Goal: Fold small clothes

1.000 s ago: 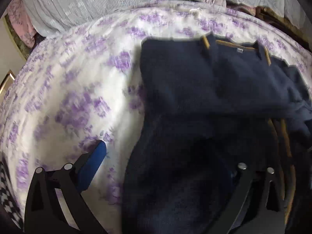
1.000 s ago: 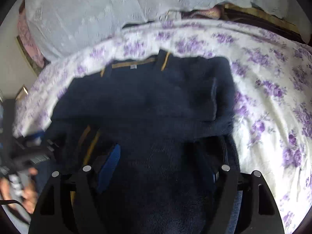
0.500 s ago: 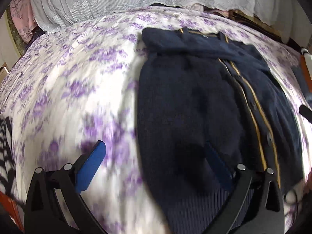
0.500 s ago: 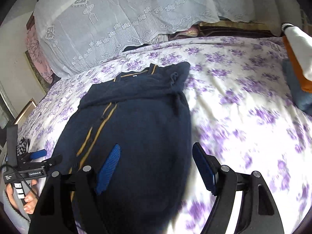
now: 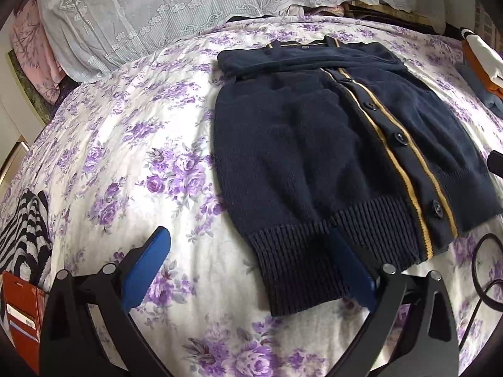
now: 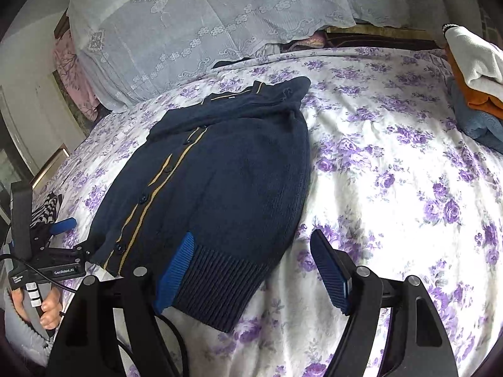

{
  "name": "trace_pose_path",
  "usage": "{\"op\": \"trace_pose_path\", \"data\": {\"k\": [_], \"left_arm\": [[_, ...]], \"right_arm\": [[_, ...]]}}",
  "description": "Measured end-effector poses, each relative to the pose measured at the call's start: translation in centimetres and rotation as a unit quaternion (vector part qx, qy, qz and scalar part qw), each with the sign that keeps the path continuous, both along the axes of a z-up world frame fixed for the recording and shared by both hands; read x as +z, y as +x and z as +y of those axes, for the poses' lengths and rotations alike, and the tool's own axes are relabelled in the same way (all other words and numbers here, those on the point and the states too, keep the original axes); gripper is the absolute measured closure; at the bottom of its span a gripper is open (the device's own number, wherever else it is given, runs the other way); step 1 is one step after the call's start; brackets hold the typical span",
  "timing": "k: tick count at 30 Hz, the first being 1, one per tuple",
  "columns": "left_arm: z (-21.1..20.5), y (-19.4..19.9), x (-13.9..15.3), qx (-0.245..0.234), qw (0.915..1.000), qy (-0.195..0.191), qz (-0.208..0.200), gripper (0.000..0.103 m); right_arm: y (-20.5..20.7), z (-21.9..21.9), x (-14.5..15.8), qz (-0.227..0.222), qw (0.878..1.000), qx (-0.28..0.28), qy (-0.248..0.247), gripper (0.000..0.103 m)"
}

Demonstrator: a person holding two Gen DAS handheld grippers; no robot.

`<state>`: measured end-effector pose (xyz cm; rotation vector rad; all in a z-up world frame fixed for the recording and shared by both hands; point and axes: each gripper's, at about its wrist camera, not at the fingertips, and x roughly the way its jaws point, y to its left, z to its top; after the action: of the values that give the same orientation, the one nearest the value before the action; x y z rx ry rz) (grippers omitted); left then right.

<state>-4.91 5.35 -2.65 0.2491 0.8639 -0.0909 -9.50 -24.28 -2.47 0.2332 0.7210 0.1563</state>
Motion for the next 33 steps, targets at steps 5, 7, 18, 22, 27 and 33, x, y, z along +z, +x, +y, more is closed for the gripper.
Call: {"op": "trace_pose_path", "data": {"k": [5,7,18,22,27,33], "left_arm": [[0.0,-0.1,-0.1,-0.004,1.0000,-0.003,0.001,0.005],[0.1,-0.1,-0.1,-0.006,1.0000,-0.006,0.002,0.005],[0.6,-0.2,-0.5,-0.084,0.9836,-0.143,0.071,0.005],[1.2,-0.3,-0.9,-0.094,0.9760,-0.176,0.087,0.005],[1.6,-0.5,-0.5,-0.068,0.9838,-0.152,0.067,0.005],[1.0,1.9,-0.8,-0.016,0.9972,-0.046,0.057,0.004]], "right_arm": [[0.2,-0.2,-0.3,0.010,1.000,0.000,0.010,0.026],[0.2,-0.2,-0.4,0.014,1.000,0.001,0.011,0.026],[-0.1,0.4,-1.1,0.035,0.999,0.025,0.028,0.026],[-0.8,0.2,-1.3,0.039,0.998,0.027,0.047,0.026],[-1.1,-0.3,-0.8,0.027,0.998,0.013,0.048,0.026],[0.4,3.7,0.5,0.020,0.995,0.040,-0.089,0.026]]}}
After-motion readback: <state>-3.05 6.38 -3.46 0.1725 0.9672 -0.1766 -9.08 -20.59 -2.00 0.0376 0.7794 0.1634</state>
